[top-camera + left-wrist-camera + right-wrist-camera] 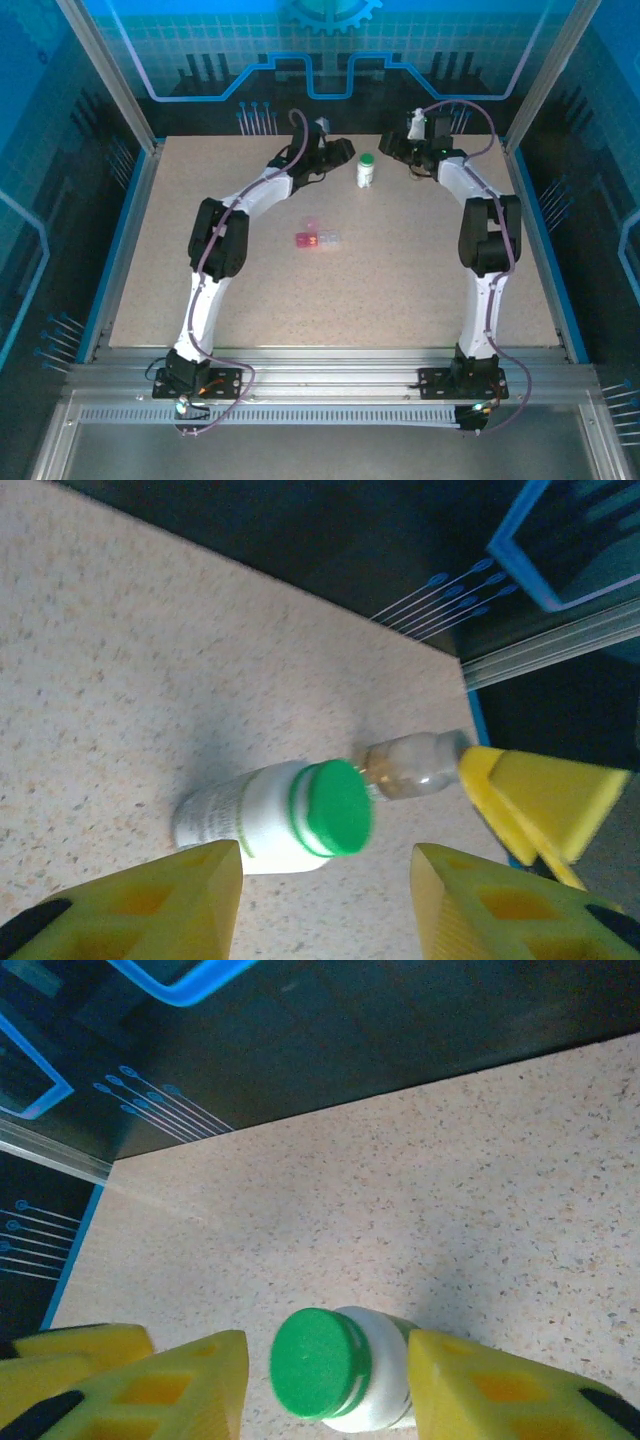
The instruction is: Sort the pills into containers
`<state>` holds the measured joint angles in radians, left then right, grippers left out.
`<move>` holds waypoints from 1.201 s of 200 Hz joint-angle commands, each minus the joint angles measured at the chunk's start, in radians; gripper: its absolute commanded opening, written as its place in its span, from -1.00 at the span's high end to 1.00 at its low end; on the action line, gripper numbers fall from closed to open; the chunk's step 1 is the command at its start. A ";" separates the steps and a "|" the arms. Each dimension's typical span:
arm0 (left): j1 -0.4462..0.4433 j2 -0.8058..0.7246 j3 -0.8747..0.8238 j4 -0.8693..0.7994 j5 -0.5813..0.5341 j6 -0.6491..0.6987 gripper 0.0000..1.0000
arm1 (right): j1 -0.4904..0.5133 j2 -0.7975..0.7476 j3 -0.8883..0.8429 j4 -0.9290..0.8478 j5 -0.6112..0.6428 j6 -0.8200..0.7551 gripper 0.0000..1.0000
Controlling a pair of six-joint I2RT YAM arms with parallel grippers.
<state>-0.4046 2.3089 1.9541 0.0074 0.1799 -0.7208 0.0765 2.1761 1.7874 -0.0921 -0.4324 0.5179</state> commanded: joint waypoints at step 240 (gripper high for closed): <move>0.141 -0.638 -1.015 0.089 -0.050 0.165 -0.07 | 0.433 -0.214 -0.554 -0.036 0.268 -0.269 -0.05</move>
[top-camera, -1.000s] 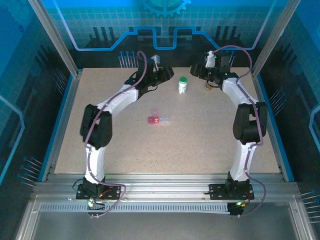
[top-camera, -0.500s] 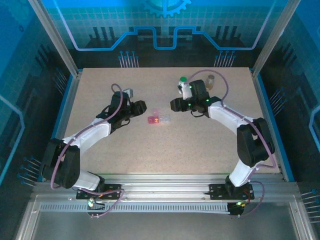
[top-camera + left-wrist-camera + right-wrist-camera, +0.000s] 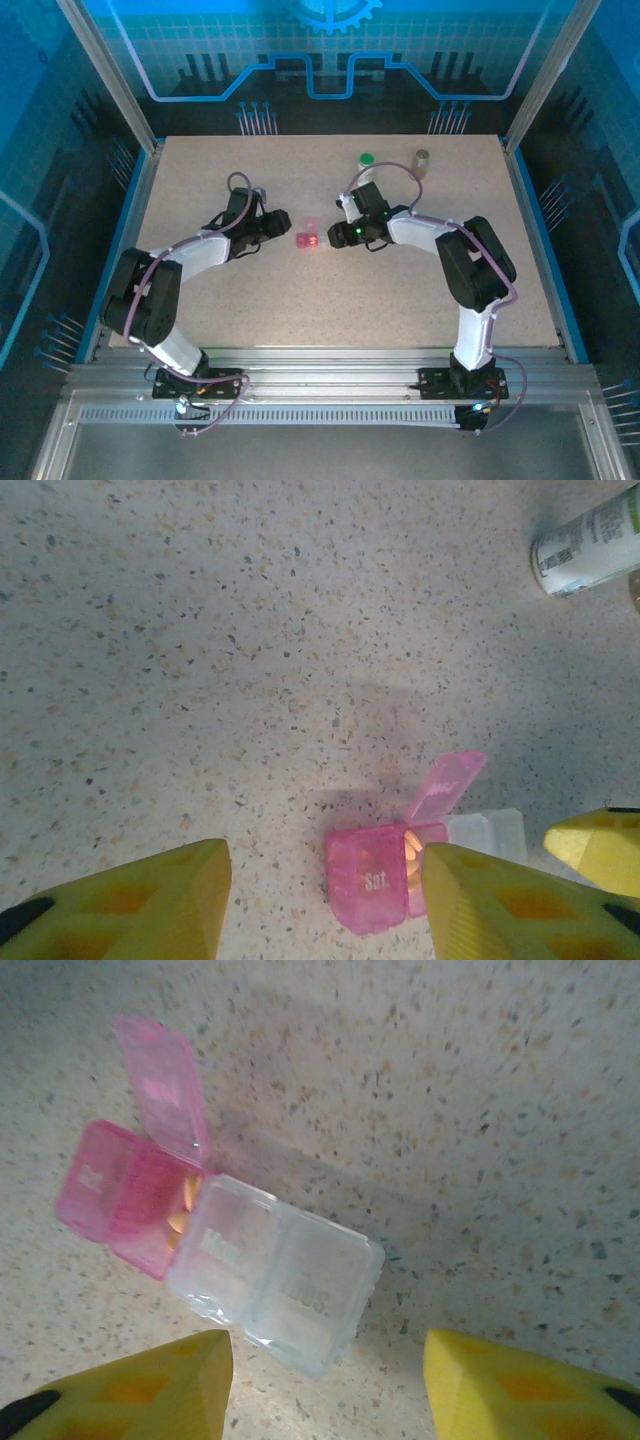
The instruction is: Sort the pills into containers
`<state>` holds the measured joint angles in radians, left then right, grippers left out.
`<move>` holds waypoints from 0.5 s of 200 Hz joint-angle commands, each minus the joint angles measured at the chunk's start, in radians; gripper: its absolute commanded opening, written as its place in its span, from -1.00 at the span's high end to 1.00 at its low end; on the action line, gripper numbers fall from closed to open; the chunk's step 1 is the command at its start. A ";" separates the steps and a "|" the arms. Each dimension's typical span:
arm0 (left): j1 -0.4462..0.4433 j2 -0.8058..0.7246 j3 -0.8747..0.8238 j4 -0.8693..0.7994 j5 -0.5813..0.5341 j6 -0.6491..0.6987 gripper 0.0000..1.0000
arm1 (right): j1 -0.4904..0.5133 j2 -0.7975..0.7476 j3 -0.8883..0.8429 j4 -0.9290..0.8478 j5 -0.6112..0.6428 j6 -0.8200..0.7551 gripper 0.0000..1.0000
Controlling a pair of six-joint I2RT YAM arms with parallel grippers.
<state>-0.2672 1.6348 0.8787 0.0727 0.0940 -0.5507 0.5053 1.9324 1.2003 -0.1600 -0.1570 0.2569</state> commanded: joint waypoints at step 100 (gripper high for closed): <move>0.006 0.134 0.141 0.012 0.070 0.023 -0.03 | -0.034 0.053 0.020 0.103 -0.129 0.031 0.00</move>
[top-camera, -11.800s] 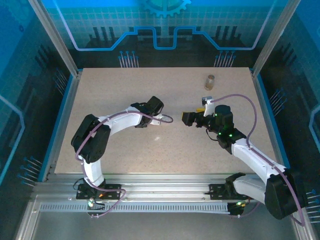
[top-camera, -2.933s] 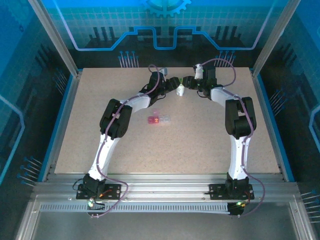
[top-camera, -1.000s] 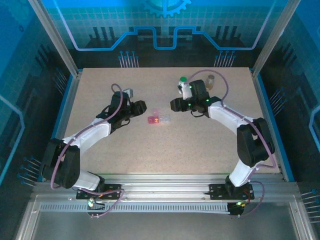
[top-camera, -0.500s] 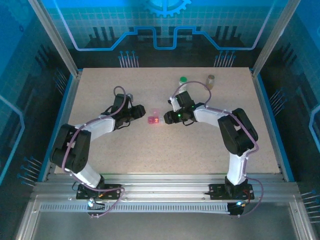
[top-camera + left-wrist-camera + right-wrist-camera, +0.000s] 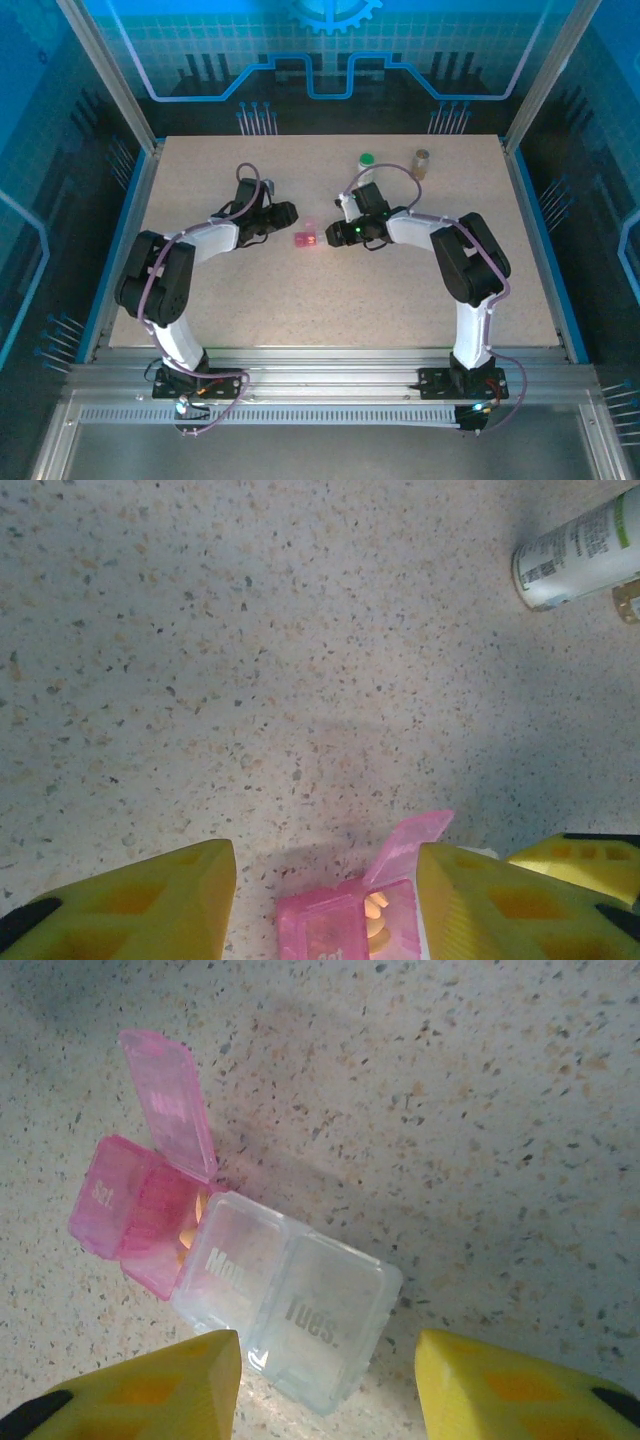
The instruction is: Sort the pills into containers
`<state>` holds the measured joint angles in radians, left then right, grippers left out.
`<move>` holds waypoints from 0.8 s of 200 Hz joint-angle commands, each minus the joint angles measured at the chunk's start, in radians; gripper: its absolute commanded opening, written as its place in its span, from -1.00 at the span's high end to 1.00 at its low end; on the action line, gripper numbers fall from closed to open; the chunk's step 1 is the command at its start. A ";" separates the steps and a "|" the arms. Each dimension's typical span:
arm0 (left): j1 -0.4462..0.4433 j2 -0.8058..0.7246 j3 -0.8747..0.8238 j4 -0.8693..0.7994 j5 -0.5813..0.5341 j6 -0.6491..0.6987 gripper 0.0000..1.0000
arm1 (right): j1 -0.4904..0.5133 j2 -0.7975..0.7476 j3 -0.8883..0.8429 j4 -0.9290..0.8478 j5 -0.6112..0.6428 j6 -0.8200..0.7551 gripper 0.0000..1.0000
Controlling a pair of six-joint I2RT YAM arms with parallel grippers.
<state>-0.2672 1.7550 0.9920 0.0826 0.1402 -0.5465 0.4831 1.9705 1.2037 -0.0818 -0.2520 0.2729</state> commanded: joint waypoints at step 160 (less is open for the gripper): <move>0.015 0.091 0.121 -0.059 0.055 0.053 -0.01 | 0.006 0.056 -0.109 0.297 0.002 -0.005 0.11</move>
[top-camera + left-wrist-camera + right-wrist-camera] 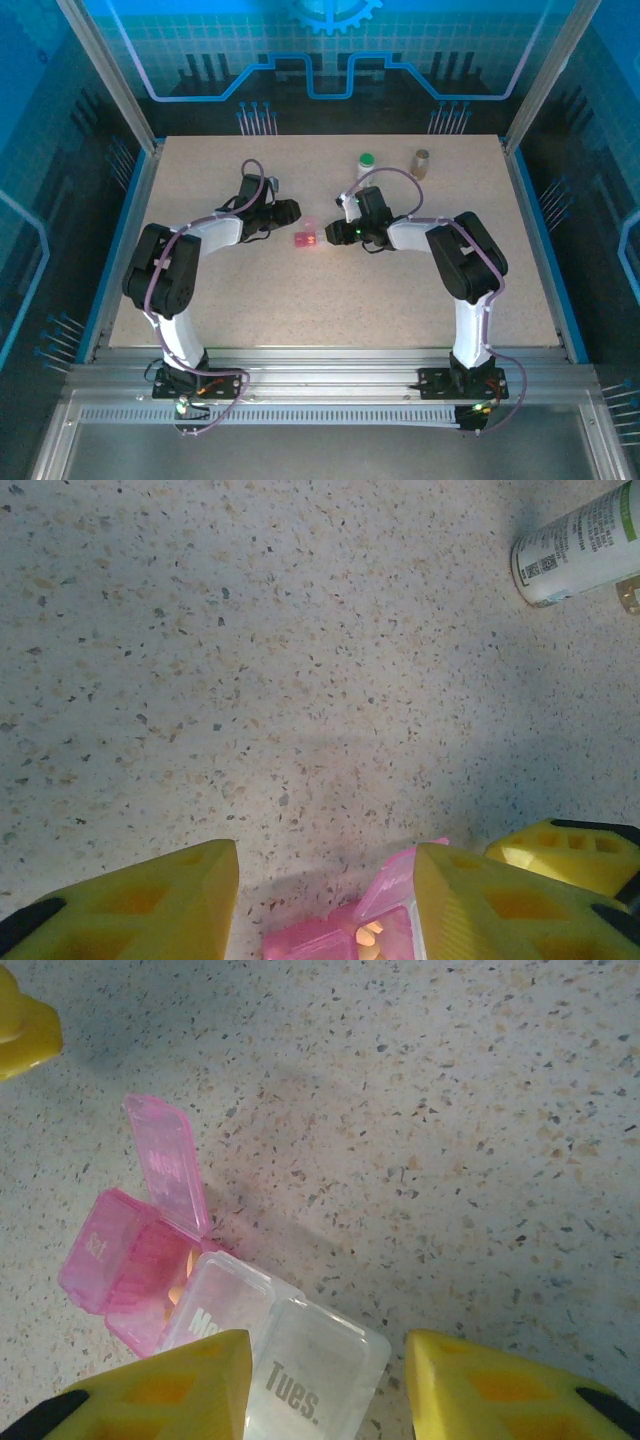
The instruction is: Sort the pills into containers
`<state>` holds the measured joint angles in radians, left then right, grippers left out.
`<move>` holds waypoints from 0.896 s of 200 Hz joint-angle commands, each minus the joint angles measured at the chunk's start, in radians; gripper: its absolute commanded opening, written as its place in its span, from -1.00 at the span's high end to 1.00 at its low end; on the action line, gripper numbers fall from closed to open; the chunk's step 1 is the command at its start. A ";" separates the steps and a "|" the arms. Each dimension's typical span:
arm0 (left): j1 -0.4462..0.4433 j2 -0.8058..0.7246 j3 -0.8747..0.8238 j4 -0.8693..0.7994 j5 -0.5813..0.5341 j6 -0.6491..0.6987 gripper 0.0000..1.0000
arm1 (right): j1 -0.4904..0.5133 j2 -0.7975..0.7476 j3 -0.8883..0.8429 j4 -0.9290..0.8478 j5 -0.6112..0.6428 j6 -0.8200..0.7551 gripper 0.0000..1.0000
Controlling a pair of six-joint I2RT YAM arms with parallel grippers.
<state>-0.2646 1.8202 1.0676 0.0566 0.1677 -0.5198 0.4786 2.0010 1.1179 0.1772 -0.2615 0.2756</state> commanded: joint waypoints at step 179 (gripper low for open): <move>0.004 0.258 0.353 -0.332 0.085 0.071 0.04 | 0.016 0.030 -0.023 0.007 0.026 -0.003 0.12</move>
<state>-0.2535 2.0594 1.3861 -0.2203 0.2111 -0.4854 0.4850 2.0033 1.1049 0.2035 -0.2615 0.2760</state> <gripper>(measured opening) 0.479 0.442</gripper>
